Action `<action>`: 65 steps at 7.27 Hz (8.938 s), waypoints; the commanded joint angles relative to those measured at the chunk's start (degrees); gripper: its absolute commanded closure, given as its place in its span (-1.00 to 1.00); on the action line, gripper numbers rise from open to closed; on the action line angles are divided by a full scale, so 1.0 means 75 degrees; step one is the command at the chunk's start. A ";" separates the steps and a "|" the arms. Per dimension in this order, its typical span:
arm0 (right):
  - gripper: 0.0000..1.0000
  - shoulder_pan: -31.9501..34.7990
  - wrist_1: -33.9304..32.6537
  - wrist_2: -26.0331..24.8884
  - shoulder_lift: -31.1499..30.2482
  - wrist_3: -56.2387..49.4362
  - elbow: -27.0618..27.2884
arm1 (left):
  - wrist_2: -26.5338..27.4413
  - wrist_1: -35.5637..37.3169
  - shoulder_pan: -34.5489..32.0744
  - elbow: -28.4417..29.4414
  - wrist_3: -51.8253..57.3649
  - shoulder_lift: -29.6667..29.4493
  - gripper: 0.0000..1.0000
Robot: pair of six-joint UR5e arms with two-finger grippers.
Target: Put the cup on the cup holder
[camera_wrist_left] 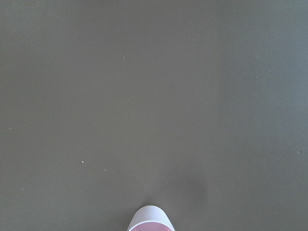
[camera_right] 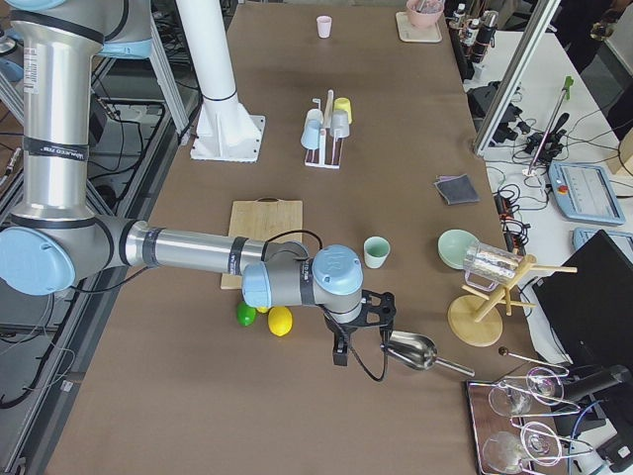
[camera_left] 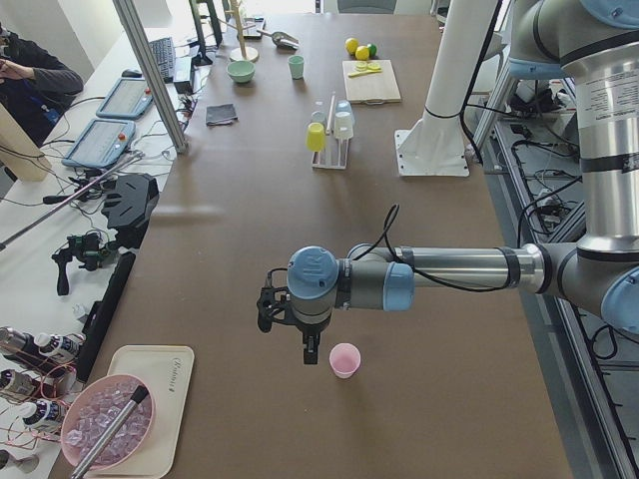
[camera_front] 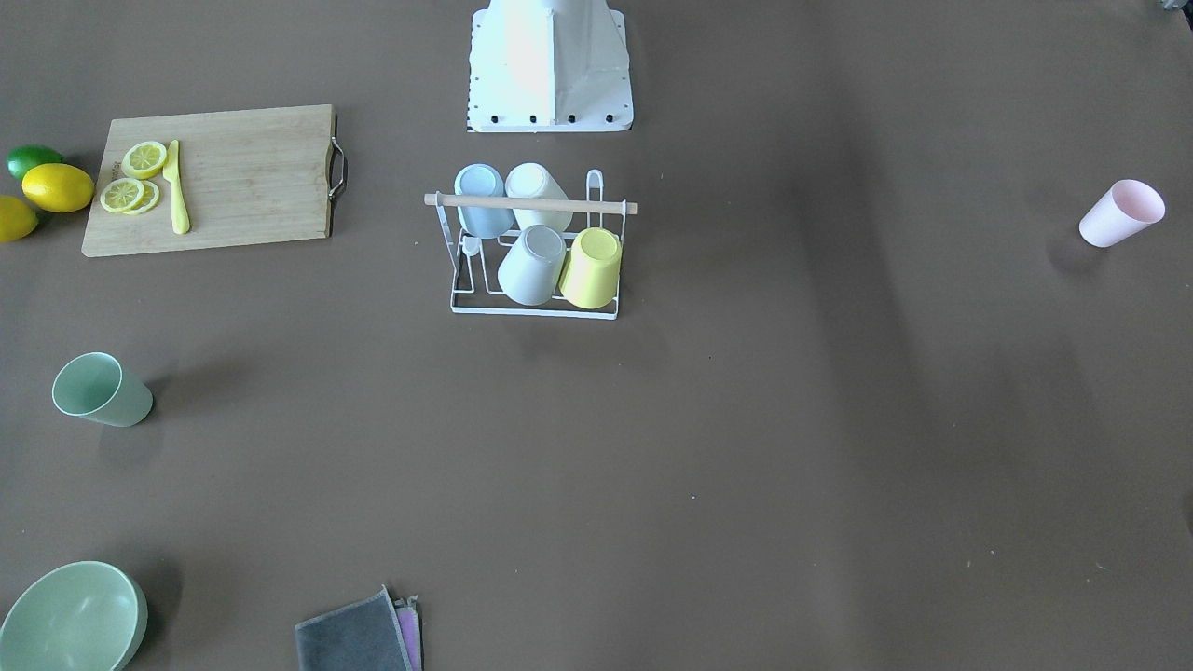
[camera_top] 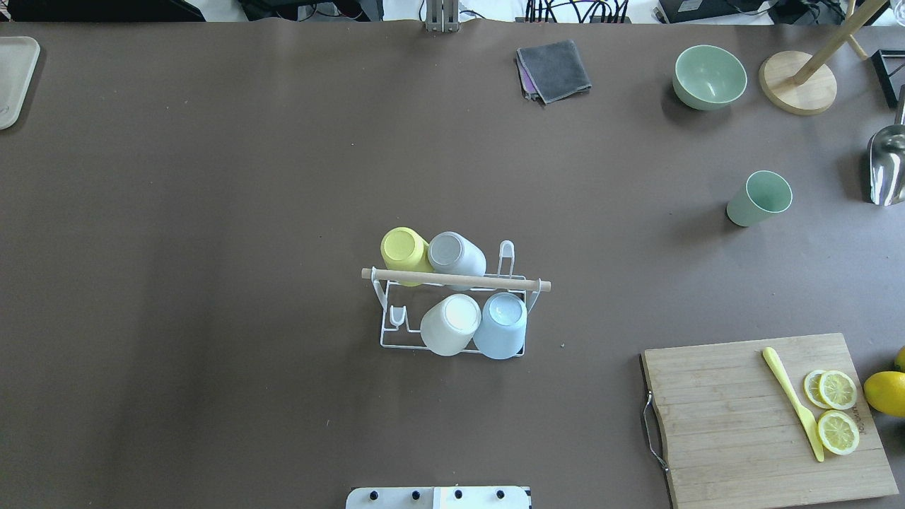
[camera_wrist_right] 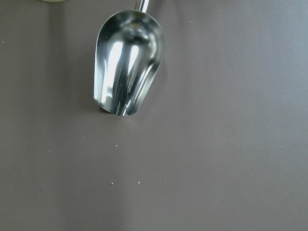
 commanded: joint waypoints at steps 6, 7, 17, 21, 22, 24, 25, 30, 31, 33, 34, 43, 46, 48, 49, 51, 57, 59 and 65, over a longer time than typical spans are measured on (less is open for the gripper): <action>-1.00 0.0018 0.0007 -0.0233 0.0018 -0.0015 -0.0027 | 0.0252 -0.2210 0.0035 0.1004 -0.0008 0.0021 -0.97; -1.00 0.0018 -0.0004 -0.0233 0.0041 -0.0073 -0.0003 | 0.0322 -0.2199 0.0197 0.1016 -0.0008 -0.0014 -0.97; -0.93 -0.1643 -0.0110 -0.0182 0.0636 -0.0612 0.0349 | 0.3424 0.1661 0.2994 -0.1503 0.0201 -0.0845 -0.97; -1.00 -0.3061 -0.2843 -0.0759 0.2367 -0.0637 0.0641 | 0.5077 0.2780 0.4005 -0.1140 0.2542 -0.0964 -0.97; -1.00 -0.3377 -0.3247 -0.0981 0.2710 -0.0624 0.0595 | 0.5255 0.2804 0.4054 -0.1117 0.2732 -0.0917 -0.97; -1.00 -0.3893 -0.3695 -0.1682 0.3204 -0.0764 0.0548 | 0.6424 0.2956 0.4637 -0.1023 0.3446 -0.0963 -0.97; -0.98 -0.4047 -0.3742 -0.1582 0.3403 -0.0834 0.0420 | 0.6927 0.3502 0.4849 -0.1185 0.3484 -0.1022 -0.99; -0.99 -0.4762 -0.6480 -0.2951 0.5276 -0.1913 0.0175 | 0.6979 0.3695 0.5752 -0.1081 0.4184 -0.1268 -0.99; -0.99 -0.4960 -0.6485 -0.2998 0.5384 -0.2273 0.0115 | 0.6967 0.3985 0.6032 -0.1081 0.4338 -0.1257 -0.99; -1.00 -0.5067 -0.6426 -0.3302 0.5606 -0.3150 -0.0421 | 0.6956 0.3988 0.6513 -0.0976 0.4573 -0.1257 -0.99; -1.00 -0.5068 -0.6426 -0.3396 0.5631 -0.3271 -0.0599 | 0.6944 0.3988 0.6747 -0.0837 0.4574 -0.1257 -0.99; -0.98 -0.5489 -0.6082 -0.4171 0.6885 -0.5441 -0.3401 | 0.7026 0.3262 0.6937 0.0348 0.4773 -0.1000 -0.98; -0.98 -0.5747 -0.6719 -0.4392 0.7002 -0.5510 -0.3634 | 0.7026 0.2958 0.6995 0.0454 0.4750 -0.0765 -0.98; -0.98 -0.6004 -0.6708 -0.5292 0.7375 -0.5534 -0.4265 | 0.7026 0.2840 0.7031 0.0524 0.4586 -0.0753 -0.98; -0.98 -0.6109 -0.6696 -0.5678 0.7435 -0.5592 -0.4315 | 0.7026 0.2840 0.7031 0.0559 0.4585 -0.0753 -0.98; -0.98 -0.6193 -0.6696 -0.6045 0.7425 -0.5872 -0.4432 | 0.7026 0.2724 0.7031 0.0571 0.4585 -0.0648 -0.98; -0.98 -0.6017 -0.6661 -0.5495 0.7202 -0.6225 -0.4667 | 0.7026 0.2113 0.7066 0.0841 0.4574 -0.0425 -0.98; -0.98 -0.6017 -0.6637 -0.5530 0.7026 -0.6401 -0.4667 | 0.7026 0.2020 0.7066 0.0899 0.4585 -0.0413 -0.98; -0.98 -0.6040 -0.6649 -0.5554 0.6909 -0.6753 -0.4679 | 0.7026 0.1504 0.7066 0.1040 0.4597 -0.0073 -0.98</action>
